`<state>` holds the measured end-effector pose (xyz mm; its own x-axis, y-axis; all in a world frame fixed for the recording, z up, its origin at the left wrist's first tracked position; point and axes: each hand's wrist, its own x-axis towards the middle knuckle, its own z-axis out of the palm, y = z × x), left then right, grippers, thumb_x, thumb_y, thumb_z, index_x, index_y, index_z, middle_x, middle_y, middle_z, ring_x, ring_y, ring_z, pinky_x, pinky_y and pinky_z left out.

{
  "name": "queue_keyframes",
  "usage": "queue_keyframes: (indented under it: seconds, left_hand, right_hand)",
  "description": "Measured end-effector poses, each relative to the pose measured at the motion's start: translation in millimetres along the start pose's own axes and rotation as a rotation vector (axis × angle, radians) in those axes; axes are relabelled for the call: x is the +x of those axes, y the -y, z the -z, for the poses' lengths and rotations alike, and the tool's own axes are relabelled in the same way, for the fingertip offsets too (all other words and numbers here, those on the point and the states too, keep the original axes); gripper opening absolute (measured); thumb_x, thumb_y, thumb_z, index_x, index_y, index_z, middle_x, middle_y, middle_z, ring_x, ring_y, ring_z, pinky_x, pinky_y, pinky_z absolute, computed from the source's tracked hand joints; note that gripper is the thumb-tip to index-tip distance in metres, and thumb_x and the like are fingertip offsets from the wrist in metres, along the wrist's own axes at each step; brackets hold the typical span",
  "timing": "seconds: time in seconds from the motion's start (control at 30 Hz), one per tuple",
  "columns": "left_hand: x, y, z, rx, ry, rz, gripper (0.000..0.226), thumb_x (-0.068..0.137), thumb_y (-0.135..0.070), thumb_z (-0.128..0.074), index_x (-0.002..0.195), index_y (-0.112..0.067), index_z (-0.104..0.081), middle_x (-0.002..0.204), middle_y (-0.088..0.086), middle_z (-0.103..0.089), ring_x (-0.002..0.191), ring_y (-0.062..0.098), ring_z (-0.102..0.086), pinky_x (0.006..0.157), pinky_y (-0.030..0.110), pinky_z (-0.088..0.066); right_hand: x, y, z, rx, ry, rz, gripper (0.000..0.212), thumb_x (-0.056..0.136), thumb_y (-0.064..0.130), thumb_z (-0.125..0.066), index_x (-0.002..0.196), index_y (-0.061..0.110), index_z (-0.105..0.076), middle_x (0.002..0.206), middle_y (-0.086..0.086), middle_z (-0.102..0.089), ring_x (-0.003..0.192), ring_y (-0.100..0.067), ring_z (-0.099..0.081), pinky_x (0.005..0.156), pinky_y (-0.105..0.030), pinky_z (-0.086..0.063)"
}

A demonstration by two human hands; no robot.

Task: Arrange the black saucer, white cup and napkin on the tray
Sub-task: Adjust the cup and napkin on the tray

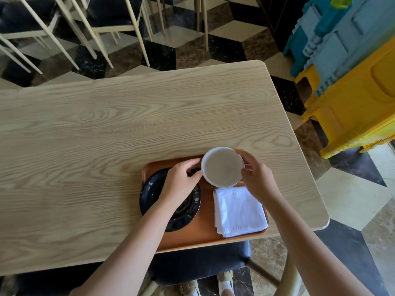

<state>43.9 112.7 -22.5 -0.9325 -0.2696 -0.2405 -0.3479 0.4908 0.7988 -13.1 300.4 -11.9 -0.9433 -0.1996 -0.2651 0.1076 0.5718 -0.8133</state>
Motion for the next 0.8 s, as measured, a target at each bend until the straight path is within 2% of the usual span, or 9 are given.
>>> queue_keyframes:
  seconds: [0.07,0.1,0.17,0.23,0.3,0.37,0.43,0.53,0.8]
  left_hand:
    - [-11,-1,-3,0.038,-0.179,-0.07,0.041,0.085,-0.016,-0.063,0.125,-0.014,-0.055,0.122,0.004,-0.06,0.111,0.014,-0.054,0.095,0.028,-0.044]
    - [-20,-2,-4,0.068,-0.302,-0.149,0.037,0.086,-0.016,-0.061,0.123,-0.013,-0.056,0.118,0.006,-0.06,0.108,0.016,-0.055,0.095,0.028,-0.044]
    - [-45,-1,-14,0.109,-0.403,-0.351,0.027,0.089,-0.016,-0.052,0.114,-0.008,-0.059,0.11,0.008,-0.063,0.104,0.016,-0.056,0.095,0.023,-0.042]
    - [-72,1,-34,0.145,-0.252,-0.535,0.028,0.093,-0.017,-0.044,0.114,-0.007,-0.058,0.111,0.009,-0.063,0.108,0.015,-0.054,0.097,0.024,-0.042]
    - [-92,12,-62,0.305,-0.068,-0.647,0.034,0.096,-0.02,-0.037,0.126,-0.01,-0.051,0.126,0.011,-0.059,0.122,0.017,-0.049,0.104,0.03,-0.041]
    - [-100,22,-89,0.503,0.034,-0.637,0.043,0.096,-0.025,-0.035,0.137,-0.015,-0.04,0.141,0.013,-0.046,0.133,0.024,-0.039,0.108,0.034,-0.036]
    - [-101,25,-104,0.563,0.088,-0.525,0.047,0.094,-0.026,-0.035,0.14,-0.016,-0.036,0.147,0.014,-0.037,0.137,0.027,-0.032,0.107,0.039,-0.036]
    - [-100,28,-112,0.657,0.101,-0.43,0.046,0.092,-0.025,-0.035,0.137,-0.013,-0.042,0.149,0.014,-0.034,0.139,0.026,-0.027,0.106,0.043,-0.037]
    - [-103,31,-102,0.732,0.109,-0.395,0.047,0.09,-0.028,-0.036,0.134,-0.015,-0.046,0.148,0.013,-0.035,0.138,0.024,-0.029,0.107,0.042,-0.036]
  right_hand:
    - [-8,-3,3,-0.038,-0.033,0.068,0.047,0.084,0.003,-0.045,0.123,0.028,-0.052,0.112,0.001,-0.064,0.101,-0.014,-0.059,0.072,-0.02,-0.051]
    - [-15,-7,5,-0.097,-0.07,0.125,0.043,0.086,0.005,-0.048,0.124,0.024,-0.052,0.115,0.001,-0.063,0.101,-0.014,-0.059,0.074,-0.018,-0.048]
    - [-33,-23,9,-0.291,-0.153,0.269,0.039,0.086,0.007,-0.056,0.124,0.015,-0.054,0.124,-0.004,-0.061,0.111,-0.021,-0.057,0.085,-0.026,-0.047]
    - [-53,-48,11,-0.521,-0.164,0.4,0.039,0.087,0.013,-0.055,0.126,0.011,-0.053,0.134,-0.008,-0.055,0.125,-0.025,-0.048,0.098,-0.032,-0.043]
    - [-71,-71,11,-0.712,-0.046,0.456,0.044,0.094,0.028,-0.038,0.134,0.012,-0.045,0.144,-0.009,-0.042,0.136,-0.022,-0.032,0.11,-0.034,-0.027]
    - [-84,-88,8,-0.833,0.079,0.407,0.053,0.097,0.038,-0.014,0.141,0.015,-0.033,0.15,-0.007,-0.03,0.141,-0.02,-0.016,0.114,-0.033,-0.01]
    - [-88,-96,5,-0.864,0.113,0.356,0.057,0.096,0.039,-0.005,0.143,0.016,-0.027,0.151,-0.006,-0.028,0.141,-0.017,-0.009,0.113,-0.032,-0.004]
    - [-87,-98,0,-0.875,0.116,0.324,0.057,0.097,0.038,-0.004,0.142,0.014,-0.03,0.151,-0.006,-0.028,0.141,-0.015,-0.008,0.113,-0.032,-0.004]
    - [-94,-92,-16,-0.877,0.075,0.305,0.057,0.097,0.033,-0.002,0.142,0.01,-0.029,0.149,-0.01,-0.033,0.14,-0.018,-0.013,0.113,-0.036,-0.009]
